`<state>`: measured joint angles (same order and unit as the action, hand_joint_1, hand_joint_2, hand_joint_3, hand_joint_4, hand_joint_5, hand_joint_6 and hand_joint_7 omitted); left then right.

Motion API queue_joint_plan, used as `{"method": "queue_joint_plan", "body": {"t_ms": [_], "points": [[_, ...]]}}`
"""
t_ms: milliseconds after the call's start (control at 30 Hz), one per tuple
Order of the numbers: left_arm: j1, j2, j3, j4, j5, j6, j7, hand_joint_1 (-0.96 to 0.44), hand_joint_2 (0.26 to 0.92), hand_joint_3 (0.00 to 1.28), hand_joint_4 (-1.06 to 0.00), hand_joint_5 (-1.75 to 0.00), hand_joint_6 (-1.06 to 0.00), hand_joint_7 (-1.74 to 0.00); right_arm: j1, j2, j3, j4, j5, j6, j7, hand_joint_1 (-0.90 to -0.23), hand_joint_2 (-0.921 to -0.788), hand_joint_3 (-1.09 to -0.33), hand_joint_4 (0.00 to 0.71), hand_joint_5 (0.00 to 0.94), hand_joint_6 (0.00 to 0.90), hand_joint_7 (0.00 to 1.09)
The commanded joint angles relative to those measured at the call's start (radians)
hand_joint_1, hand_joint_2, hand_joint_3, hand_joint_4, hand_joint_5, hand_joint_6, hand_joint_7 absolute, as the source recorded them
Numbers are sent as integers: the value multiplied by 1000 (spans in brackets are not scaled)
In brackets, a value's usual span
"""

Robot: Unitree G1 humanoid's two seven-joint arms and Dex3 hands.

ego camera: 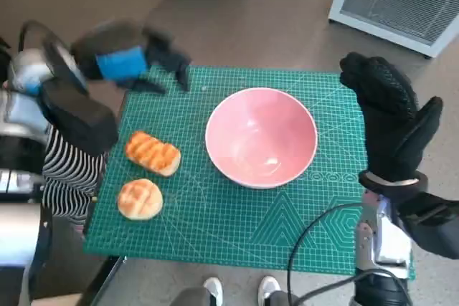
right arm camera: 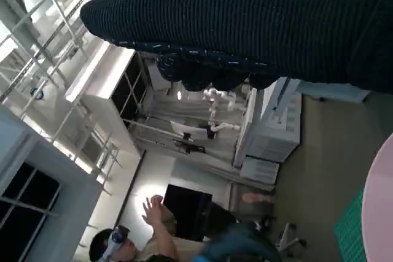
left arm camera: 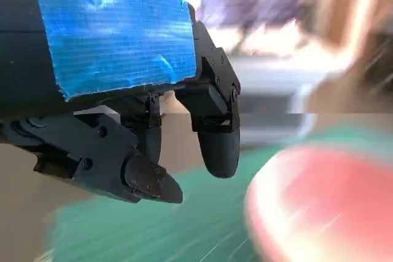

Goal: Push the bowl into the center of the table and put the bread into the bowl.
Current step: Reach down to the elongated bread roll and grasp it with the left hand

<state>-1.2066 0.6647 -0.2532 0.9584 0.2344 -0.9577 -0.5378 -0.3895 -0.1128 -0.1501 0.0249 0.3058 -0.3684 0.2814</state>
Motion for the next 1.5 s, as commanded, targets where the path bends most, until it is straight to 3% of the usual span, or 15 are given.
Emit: {"method": "queue_joint_plan", "body": {"t_ms": [33,300,400,467,533,567,633,700,767,1000,1500], "points": [[-48,-11,24,-32,-57,-16,-74,1,918,22,-670,-1105,-756,-1111,29,-4,-4,-4,-14,3,-8,-677,-921,-636,164,0,105,459],[-47,3,33,-4,-57,-22,-130,1,913,17,-691,-1099,-767,-1084,42,-5,-9,-13,-15,-4,-10,-680,-921,-637,164,0,105,459],[-36,15,33,-17,-69,49,-193,1,911,15,-699,-1096,-770,-1074,47,-4,-11,-12,-17,-12,-11,-682,-921,-638,163,0,105,460],[-29,23,31,-30,-83,122,-257,1,917,38,-675,-1135,-716,-1114,48,-4,-11,-8,-19,-16,-13,-683,-921,-639,163,0,106,461],[-18,41,25,-53,-79,216,-322,12,848,37,-528,-880,-562,-911,47,-3,-11,-3,-21,-21,-15,-684,-921,-639,163,0,106,461],[-11,51,22,-69,-72,261,-347,-28,787,37,-351,-666,-383,-763,47,-3,-11,0,-22,-23,-16,-684,-921,-639,163,0,106,461],[7,73,14,-113,-47,353,-386,-95,718,40,-190,-421,-201,-613,48,-2,-11,4,-24,-28,-18,-684,-921,-639,163,0,106,462],[29,91,9,-160,-26,429,-411,-161,666,39,-79,-242,-82,-488,48,-1,-10,6,-26,-31,-20,-684,-921,-639,164,0,105,462],[53,106,8,-207,-12,484,-430,-187,643,42,-49,-146,-50,-419,49,1,-9,8,-28,-34,-22,-684,-921,-638,163,0,103,461],[149,152,18,-315,28,541,-425,-233,620,48,-15,-10,-114,-175,50,6,-6,5,-40,-37,-33,-682,-921,-640,164,0,100,461],[255,171,4,-349,79,553,-400,-254,630,45,-7,-2,-144,-85,49,14,3,13,-41,-37,-34,-680,-921,-643,162,0,99,463]]}}
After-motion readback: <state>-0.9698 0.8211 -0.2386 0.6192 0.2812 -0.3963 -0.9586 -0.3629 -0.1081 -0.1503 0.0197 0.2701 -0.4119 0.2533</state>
